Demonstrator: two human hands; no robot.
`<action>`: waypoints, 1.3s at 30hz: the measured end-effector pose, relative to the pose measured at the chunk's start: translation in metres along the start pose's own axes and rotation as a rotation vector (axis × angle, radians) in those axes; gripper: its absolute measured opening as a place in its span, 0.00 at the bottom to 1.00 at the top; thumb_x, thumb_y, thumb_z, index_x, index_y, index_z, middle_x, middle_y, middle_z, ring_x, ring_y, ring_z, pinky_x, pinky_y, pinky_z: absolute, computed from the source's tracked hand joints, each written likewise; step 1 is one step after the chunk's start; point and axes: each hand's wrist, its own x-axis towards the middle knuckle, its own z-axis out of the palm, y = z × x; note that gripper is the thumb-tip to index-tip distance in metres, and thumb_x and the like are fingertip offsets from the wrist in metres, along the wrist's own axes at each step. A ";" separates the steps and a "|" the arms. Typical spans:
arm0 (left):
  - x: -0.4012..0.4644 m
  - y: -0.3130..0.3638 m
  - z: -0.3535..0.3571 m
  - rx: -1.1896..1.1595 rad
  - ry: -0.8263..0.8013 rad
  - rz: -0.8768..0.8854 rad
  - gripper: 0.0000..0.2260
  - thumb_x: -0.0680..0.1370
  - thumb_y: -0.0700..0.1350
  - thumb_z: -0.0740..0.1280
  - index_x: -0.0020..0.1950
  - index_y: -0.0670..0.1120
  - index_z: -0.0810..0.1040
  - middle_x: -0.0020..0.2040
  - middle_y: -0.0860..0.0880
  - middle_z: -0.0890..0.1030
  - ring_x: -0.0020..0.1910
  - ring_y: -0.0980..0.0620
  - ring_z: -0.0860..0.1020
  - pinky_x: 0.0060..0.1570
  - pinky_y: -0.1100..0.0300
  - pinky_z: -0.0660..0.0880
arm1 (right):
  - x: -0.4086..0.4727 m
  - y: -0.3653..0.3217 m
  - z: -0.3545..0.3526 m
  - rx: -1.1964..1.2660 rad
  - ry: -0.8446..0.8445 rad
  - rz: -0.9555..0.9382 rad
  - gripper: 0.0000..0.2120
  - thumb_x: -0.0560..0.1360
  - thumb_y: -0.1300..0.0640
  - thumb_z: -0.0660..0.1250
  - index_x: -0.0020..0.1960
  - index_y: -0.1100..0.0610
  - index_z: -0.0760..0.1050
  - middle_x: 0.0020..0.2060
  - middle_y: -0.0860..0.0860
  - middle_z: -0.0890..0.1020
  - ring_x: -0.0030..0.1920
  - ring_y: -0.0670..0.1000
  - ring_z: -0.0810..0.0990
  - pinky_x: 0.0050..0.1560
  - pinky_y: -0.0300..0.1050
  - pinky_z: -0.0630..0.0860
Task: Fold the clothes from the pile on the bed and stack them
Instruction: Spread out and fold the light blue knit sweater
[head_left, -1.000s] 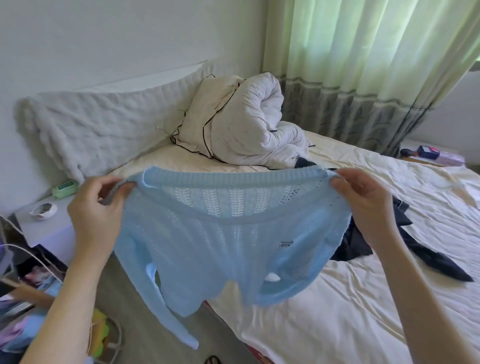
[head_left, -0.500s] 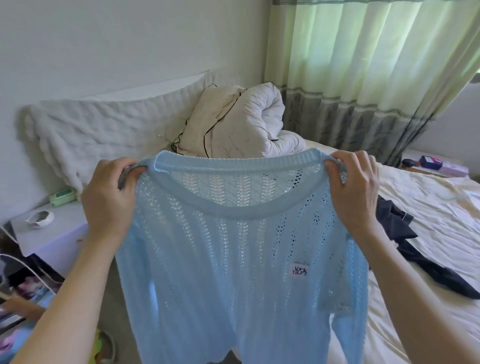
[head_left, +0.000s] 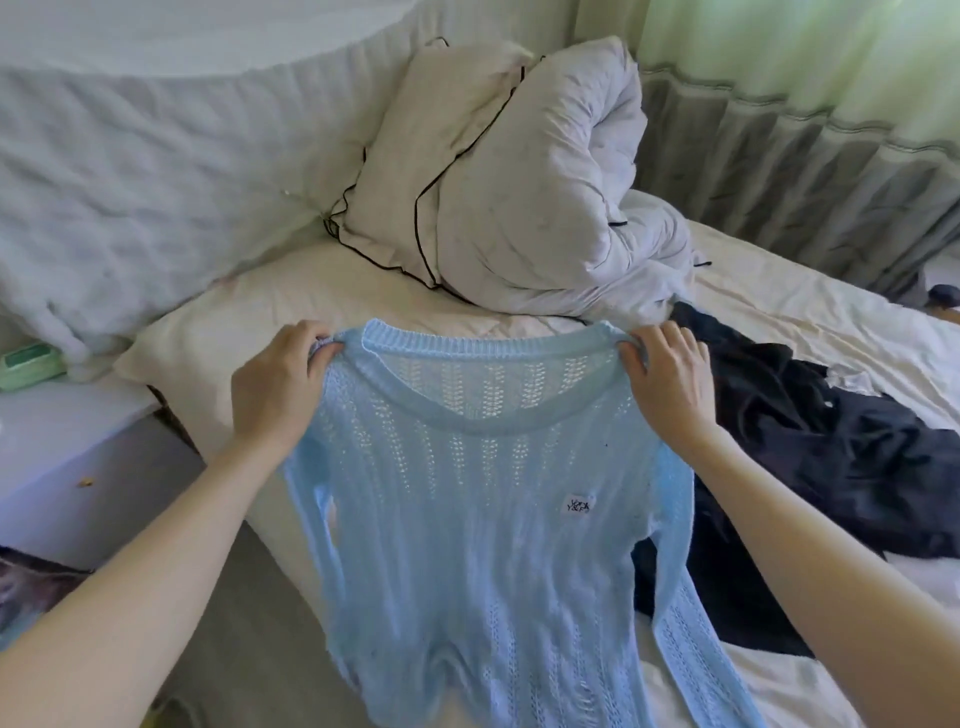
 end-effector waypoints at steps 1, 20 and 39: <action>0.010 -0.015 0.027 0.012 -0.044 -0.016 0.08 0.78 0.45 0.66 0.52 0.41 0.77 0.48 0.42 0.81 0.38 0.39 0.79 0.33 0.51 0.72 | 0.011 0.002 0.030 0.011 -0.033 0.019 0.11 0.79 0.56 0.62 0.52 0.64 0.77 0.47 0.61 0.78 0.50 0.63 0.75 0.50 0.53 0.65; 0.069 -0.154 0.398 0.105 -0.343 -0.193 0.11 0.82 0.48 0.58 0.55 0.41 0.70 0.51 0.41 0.77 0.46 0.38 0.76 0.37 0.51 0.65 | 0.089 0.059 0.406 0.008 -0.287 0.361 0.13 0.81 0.54 0.55 0.55 0.63 0.71 0.53 0.61 0.75 0.55 0.61 0.71 0.55 0.55 0.63; 0.024 -0.154 0.433 0.193 -0.326 -0.024 0.15 0.79 0.44 0.60 0.65 0.42 0.70 0.63 0.40 0.73 0.61 0.40 0.70 0.59 0.44 0.63 | 0.020 0.028 0.447 0.074 -0.245 0.164 0.19 0.79 0.53 0.59 0.67 0.61 0.71 0.66 0.61 0.72 0.66 0.62 0.70 0.68 0.62 0.60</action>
